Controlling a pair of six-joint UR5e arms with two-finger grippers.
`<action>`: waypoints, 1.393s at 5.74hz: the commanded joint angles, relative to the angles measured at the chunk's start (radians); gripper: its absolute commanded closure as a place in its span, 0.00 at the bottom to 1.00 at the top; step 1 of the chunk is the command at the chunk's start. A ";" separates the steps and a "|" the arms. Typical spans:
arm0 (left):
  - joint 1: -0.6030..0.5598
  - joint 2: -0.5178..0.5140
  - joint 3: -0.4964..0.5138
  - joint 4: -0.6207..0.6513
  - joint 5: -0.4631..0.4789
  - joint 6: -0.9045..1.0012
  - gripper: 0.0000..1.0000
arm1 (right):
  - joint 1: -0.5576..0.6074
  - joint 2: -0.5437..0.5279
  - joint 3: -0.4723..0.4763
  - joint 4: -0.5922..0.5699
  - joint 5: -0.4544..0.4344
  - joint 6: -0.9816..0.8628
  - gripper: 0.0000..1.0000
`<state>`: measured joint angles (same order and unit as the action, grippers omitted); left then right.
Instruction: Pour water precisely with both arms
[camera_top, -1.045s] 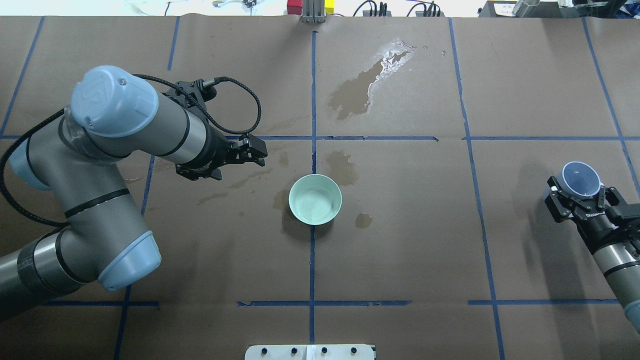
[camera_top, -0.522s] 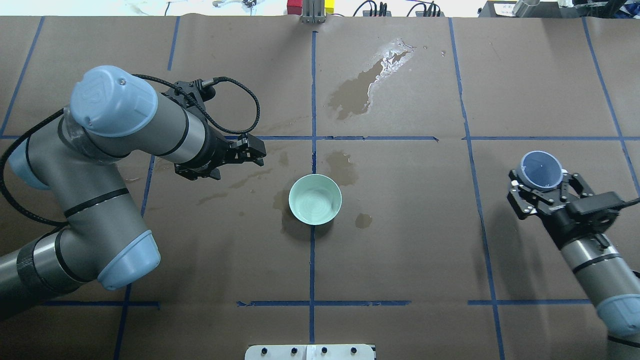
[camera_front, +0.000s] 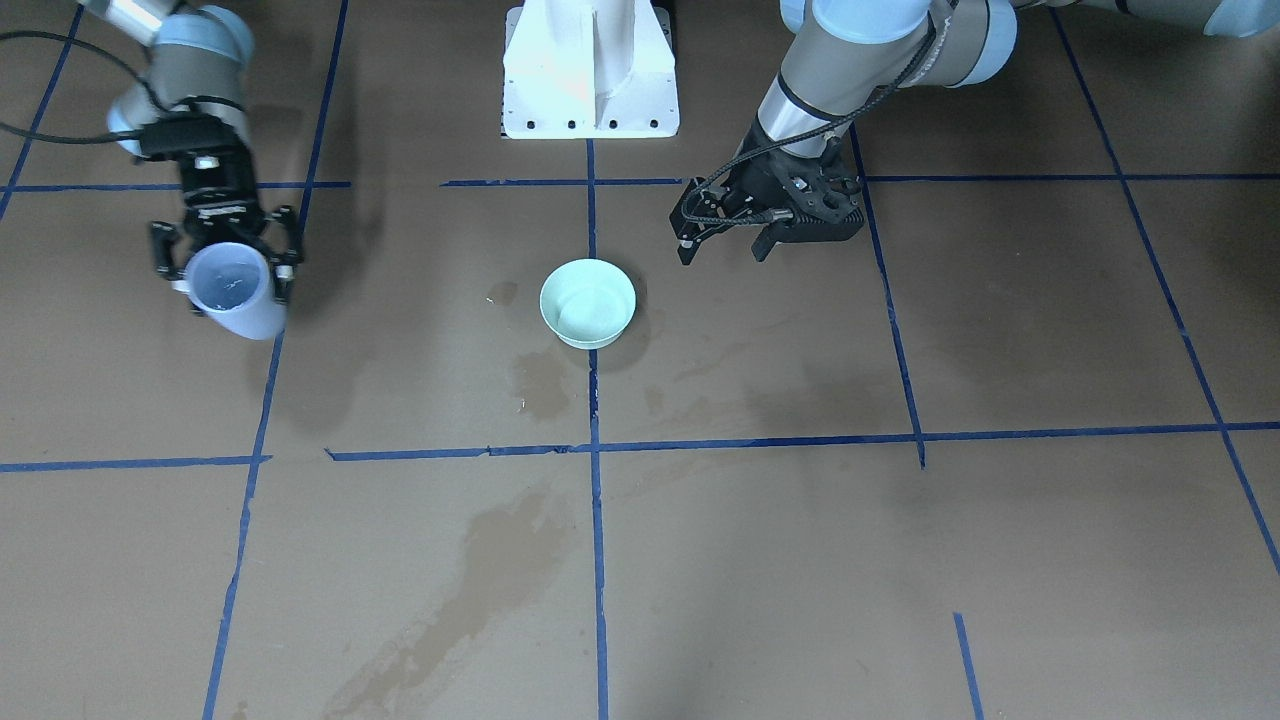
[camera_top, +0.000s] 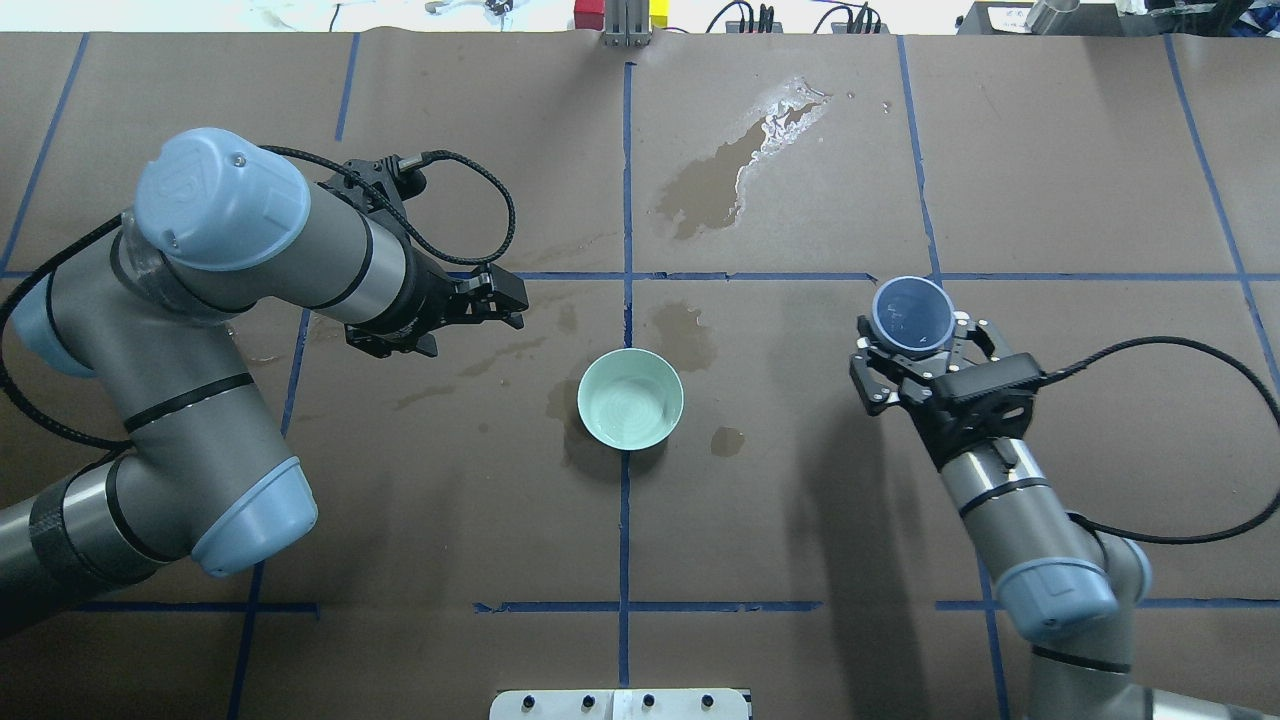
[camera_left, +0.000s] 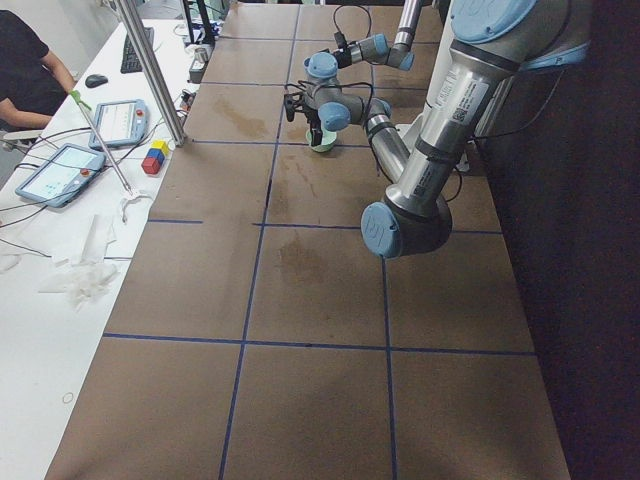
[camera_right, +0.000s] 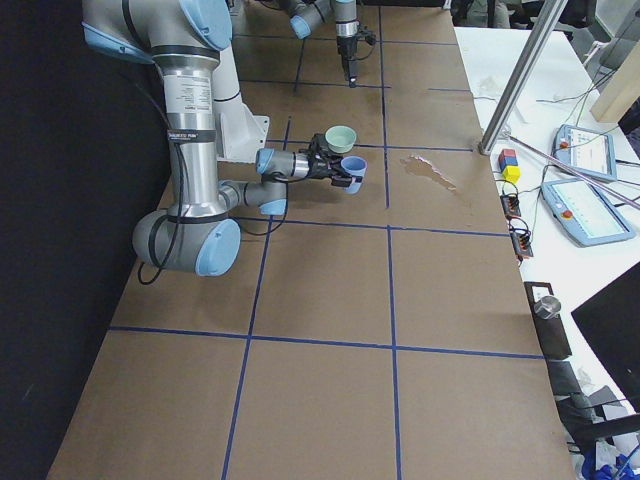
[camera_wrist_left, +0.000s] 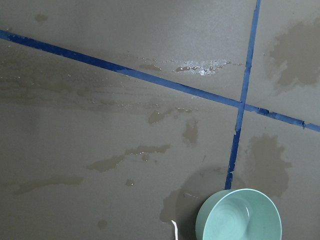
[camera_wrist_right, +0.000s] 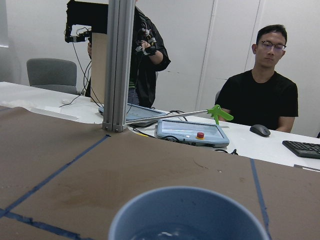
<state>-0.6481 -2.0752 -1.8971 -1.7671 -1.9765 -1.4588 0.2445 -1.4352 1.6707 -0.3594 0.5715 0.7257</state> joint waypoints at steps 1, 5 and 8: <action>-0.004 0.001 -0.005 0.000 0.001 0.000 0.00 | -0.057 0.114 -0.012 -0.115 -0.028 -0.006 0.88; -0.021 0.014 -0.011 0.000 0.001 0.003 0.00 | -0.139 0.312 -0.016 -0.514 -0.162 -0.214 0.89; -0.021 0.015 -0.017 0.000 0.001 0.002 0.00 | -0.119 0.319 -0.019 -0.613 -0.180 -0.542 0.89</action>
<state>-0.6687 -2.0603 -1.9116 -1.7672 -1.9758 -1.4572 0.1212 -1.1176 1.6539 -0.9621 0.4003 0.2922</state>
